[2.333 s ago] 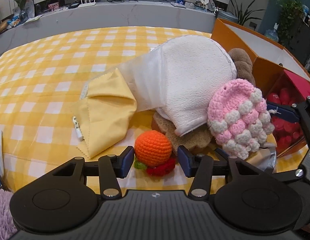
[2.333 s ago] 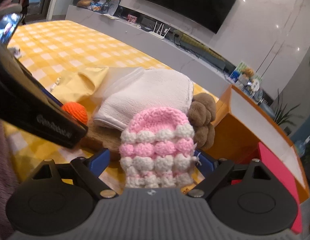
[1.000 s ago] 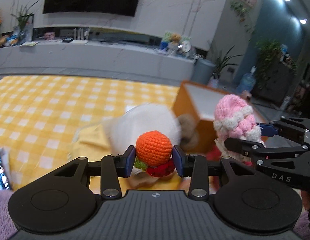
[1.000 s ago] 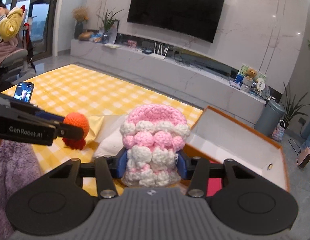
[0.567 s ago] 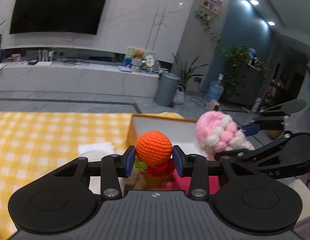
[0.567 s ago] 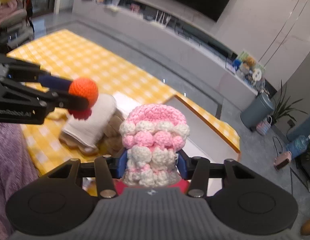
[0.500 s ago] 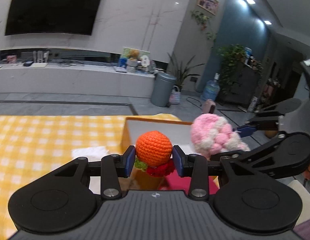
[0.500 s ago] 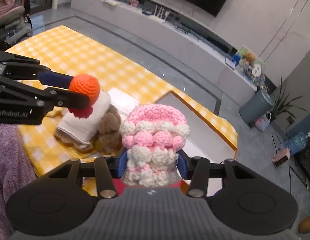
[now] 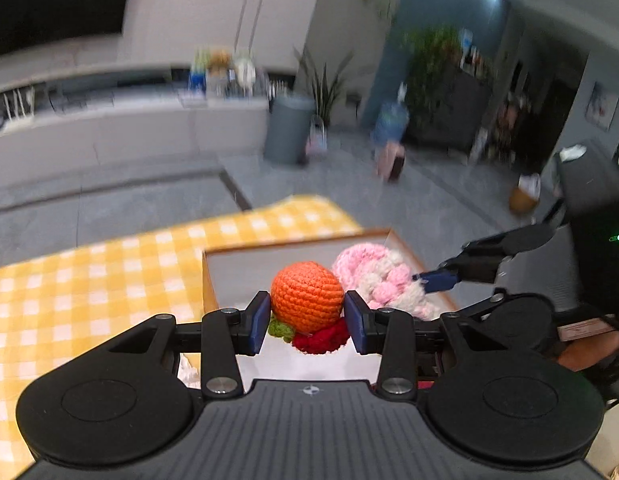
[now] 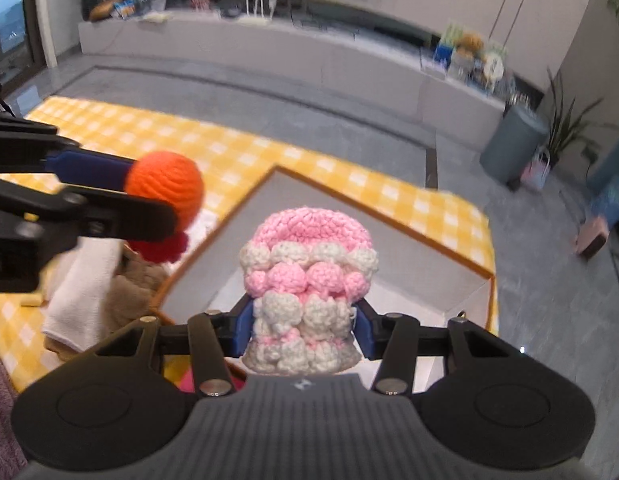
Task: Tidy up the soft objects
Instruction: 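Carry the hat and ball into the orange box and open both tools, then withdraw both tools from the orange box back over the table, then grasp the brown bread-shaped sponge with the left tool while the right tool grasps the silver snack bag, then lift the sponge and snack bag and carry both toward the orange box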
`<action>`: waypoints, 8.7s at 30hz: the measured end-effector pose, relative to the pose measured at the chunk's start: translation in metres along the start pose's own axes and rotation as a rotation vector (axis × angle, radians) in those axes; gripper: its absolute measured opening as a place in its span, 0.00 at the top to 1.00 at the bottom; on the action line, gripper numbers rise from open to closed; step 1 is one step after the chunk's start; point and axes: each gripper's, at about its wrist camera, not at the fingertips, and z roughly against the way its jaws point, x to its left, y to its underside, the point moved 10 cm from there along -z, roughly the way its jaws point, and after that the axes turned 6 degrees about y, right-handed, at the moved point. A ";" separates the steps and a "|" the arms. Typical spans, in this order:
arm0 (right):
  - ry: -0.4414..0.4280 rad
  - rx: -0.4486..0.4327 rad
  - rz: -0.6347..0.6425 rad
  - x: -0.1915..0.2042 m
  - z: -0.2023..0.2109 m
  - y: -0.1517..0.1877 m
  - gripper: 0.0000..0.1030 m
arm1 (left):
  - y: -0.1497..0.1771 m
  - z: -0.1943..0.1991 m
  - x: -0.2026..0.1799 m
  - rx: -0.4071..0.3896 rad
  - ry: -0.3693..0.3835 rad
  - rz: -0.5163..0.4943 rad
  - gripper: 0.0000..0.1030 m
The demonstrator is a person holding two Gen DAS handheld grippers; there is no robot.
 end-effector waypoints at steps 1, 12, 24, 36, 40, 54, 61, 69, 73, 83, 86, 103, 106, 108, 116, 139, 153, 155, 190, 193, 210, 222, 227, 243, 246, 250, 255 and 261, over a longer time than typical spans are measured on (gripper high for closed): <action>-0.006 0.024 0.004 -0.002 -0.011 -0.002 0.51 | 0.001 -0.015 0.004 0.046 0.006 0.005 0.56; -0.121 0.279 -0.128 -0.005 -0.110 0.043 0.50 | 0.053 -0.096 0.021 0.376 0.001 -0.058 0.56; -0.105 0.292 -0.164 -0.010 -0.119 0.050 0.39 | 0.058 -0.112 0.027 0.402 -0.034 -0.046 0.54; -0.061 0.216 -0.173 -0.009 -0.077 0.040 0.34 | 0.037 -0.055 0.016 0.280 -0.022 -0.002 0.42; -0.048 0.164 -0.155 0.001 -0.038 0.034 0.33 | 0.038 -0.017 0.009 0.182 -0.024 0.023 0.42; -0.095 0.070 -0.079 0.080 0.079 0.063 0.32 | 0.092 0.093 -0.024 -0.039 -0.043 0.041 0.42; -0.130 -0.038 -0.093 0.120 0.101 0.093 0.32 | 0.128 0.121 -0.023 -0.089 -0.098 0.045 0.40; -0.184 -0.099 -0.127 0.148 0.097 0.132 0.28 | 0.172 0.134 -0.005 -0.136 -0.141 0.112 0.39; -0.174 -0.141 -0.186 0.154 0.086 0.146 0.28 | 0.189 0.132 0.002 -0.124 -0.162 0.116 0.39; -0.067 -0.205 -0.292 0.159 0.055 0.170 0.28 | 0.217 0.117 0.021 -0.087 -0.178 0.145 0.39; -0.077 -0.193 -0.319 0.163 0.046 0.170 0.27 | 0.221 0.109 0.025 -0.062 -0.187 0.144 0.39; -0.054 -0.076 -0.474 0.175 -0.015 0.176 0.24 | 0.220 0.080 0.077 0.025 -0.318 0.178 0.39; -0.050 -0.075 -0.465 0.178 -0.021 0.175 0.20 | 0.228 0.065 0.081 0.059 -0.316 0.182 0.33; -0.043 -0.069 -0.439 0.181 -0.024 0.174 0.20 | 0.235 0.058 0.085 0.084 -0.315 0.184 0.32; -0.076 -0.072 -0.418 0.190 -0.038 0.175 0.18 | 0.235 0.042 0.092 0.106 -0.345 0.157 0.28; -0.113 -0.111 -0.407 0.190 -0.033 0.175 0.42 | 0.236 0.039 0.086 0.126 -0.378 0.164 0.40; -0.152 -0.087 -0.326 0.196 -0.021 0.185 0.42 | 0.254 0.092 0.067 0.122 -0.210 0.393 0.42; -0.156 -0.088 -0.331 0.196 -0.021 0.184 0.42 | 0.243 0.100 0.064 0.082 -0.207 0.387 0.43; -0.174 -0.176 -0.269 0.192 0.001 0.177 0.42 | 0.232 0.087 0.077 0.075 -0.318 0.288 0.43; -0.180 -0.134 -0.279 0.193 -0.012 0.185 0.42 | 0.244 0.081 0.082 0.102 -0.276 0.338 0.39; -0.191 -0.094 -0.337 0.191 -0.030 0.183 0.26 | 0.237 0.081 0.098 0.010 -0.328 0.439 0.18; -0.165 -0.088 -0.339 0.186 -0.036 0.184 0.47 | 0.235 0.074 0.095 0.004 -0.360 0.388 0.31; -0.165 -0.095 -0.312 0.186 -0.029 0.185 0.54 | 0.233 0.080 0.090 -0.003 -0.365 0.356 0.32; -0.170 -0.238 -0.249 0.182 0.046 0.168 0.55 | 0.209 0.138 0.058 -0.121 -0.374 0.296 0.33; -0.160 -0.277 -0.241 0.172 0.063 0.163 0.55 | 0.194 0.148 0.052 -0.153 -0.370 0.264 0.33; -0.145 -0.334 -0.225 0.153 0.088 0.148 0.55 | 0.174 0.154 0.046 -0.177 -0.356 0.223 0.33; -0.122 -0.379 -0.169 0.121 0.115 0.120 0.55 | 0.142 0.154 0.040 -0.204 -0.339 0.152 0.33; -0.093 -0.373 -0.161 0.068 0.111 0.079 0.55 | 0.100 0.134 0.032 -0.196 -0.329 0.052 0.33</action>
